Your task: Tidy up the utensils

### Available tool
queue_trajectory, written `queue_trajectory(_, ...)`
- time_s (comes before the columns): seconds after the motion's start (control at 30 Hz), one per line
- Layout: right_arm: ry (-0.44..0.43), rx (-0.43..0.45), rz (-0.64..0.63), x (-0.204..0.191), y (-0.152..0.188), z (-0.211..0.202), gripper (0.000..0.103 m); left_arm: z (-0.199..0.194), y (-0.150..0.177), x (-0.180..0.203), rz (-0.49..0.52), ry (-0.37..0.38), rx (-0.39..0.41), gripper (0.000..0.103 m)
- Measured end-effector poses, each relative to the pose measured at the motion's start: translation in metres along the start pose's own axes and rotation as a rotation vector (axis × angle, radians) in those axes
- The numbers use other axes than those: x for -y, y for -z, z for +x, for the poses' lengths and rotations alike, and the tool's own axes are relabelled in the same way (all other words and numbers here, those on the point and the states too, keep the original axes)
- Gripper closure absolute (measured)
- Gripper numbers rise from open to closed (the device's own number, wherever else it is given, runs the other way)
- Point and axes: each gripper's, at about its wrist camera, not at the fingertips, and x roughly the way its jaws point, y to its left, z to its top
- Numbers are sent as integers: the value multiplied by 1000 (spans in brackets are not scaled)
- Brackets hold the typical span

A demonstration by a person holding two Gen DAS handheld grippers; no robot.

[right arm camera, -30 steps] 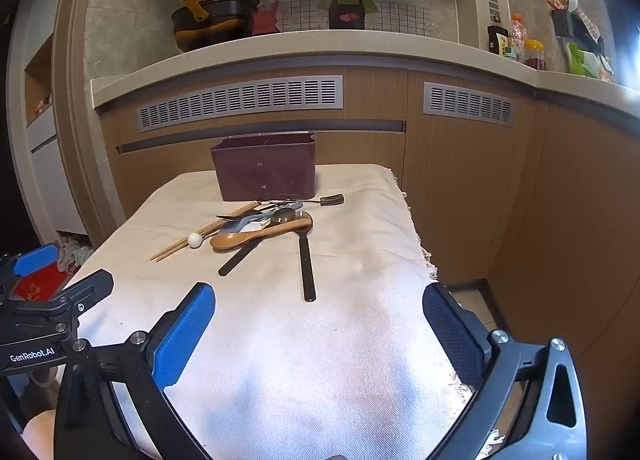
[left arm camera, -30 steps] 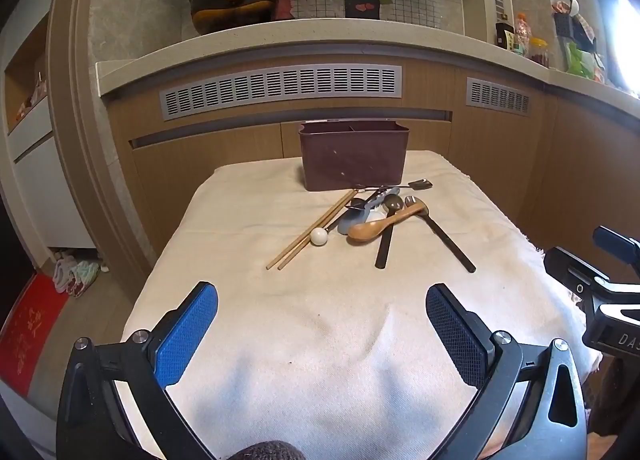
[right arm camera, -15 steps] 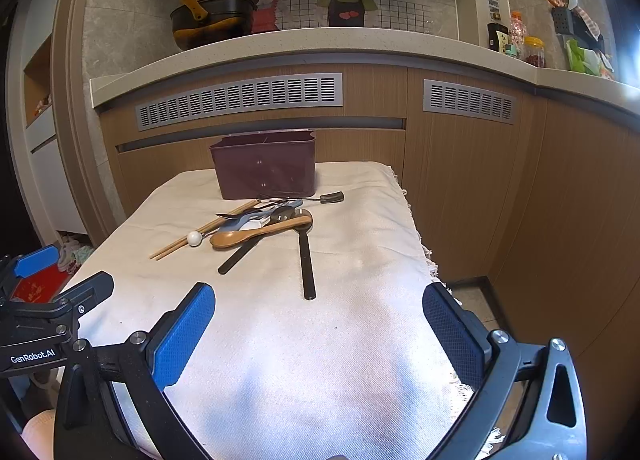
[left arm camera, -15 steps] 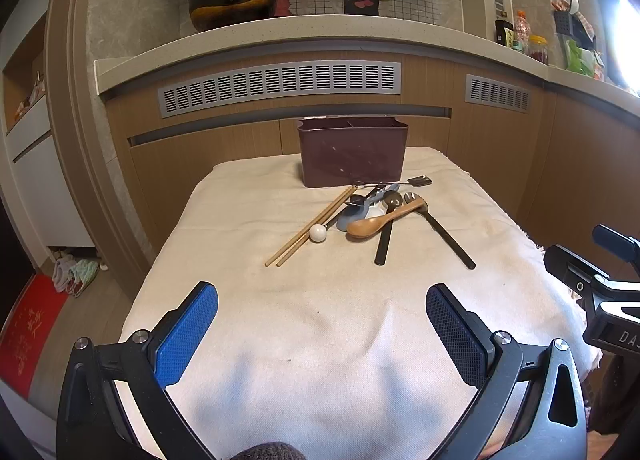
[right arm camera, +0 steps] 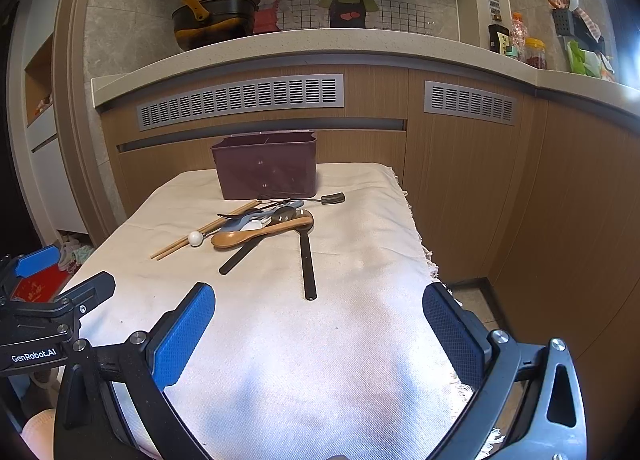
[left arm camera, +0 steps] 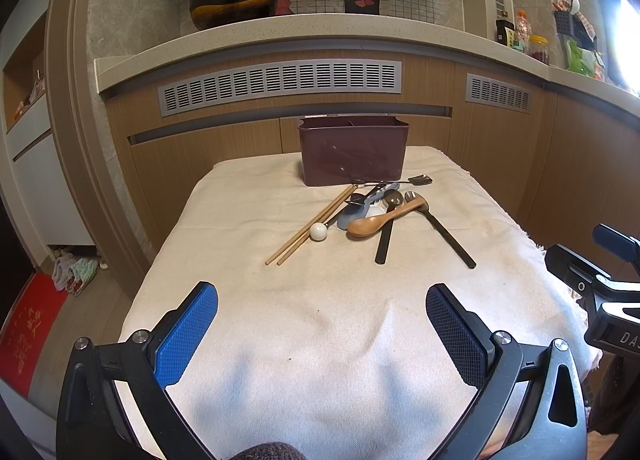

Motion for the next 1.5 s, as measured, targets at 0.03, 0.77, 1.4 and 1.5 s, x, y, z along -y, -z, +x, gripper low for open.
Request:
queue_trajectory(0.03, 0, 0, 1, 0, 0, 0, 0, 0, 0, 0, 0, 0, 0, 0)
queue_trajectory(0.77, 0, 0, 1, 0, -1, 0, 0, -2, 3, -2, -4, -1, -5, 0)
queue_trajectory(1.4, 25, 13, -18, -1, -6, 4, 0, 3, -2, -4, 6, 4, -23, 0)
queue_trajectory(1.5, 37, 30, -43, -2, -15, 9, 0, 8, -8, -4, 19, 3, -24, 0)
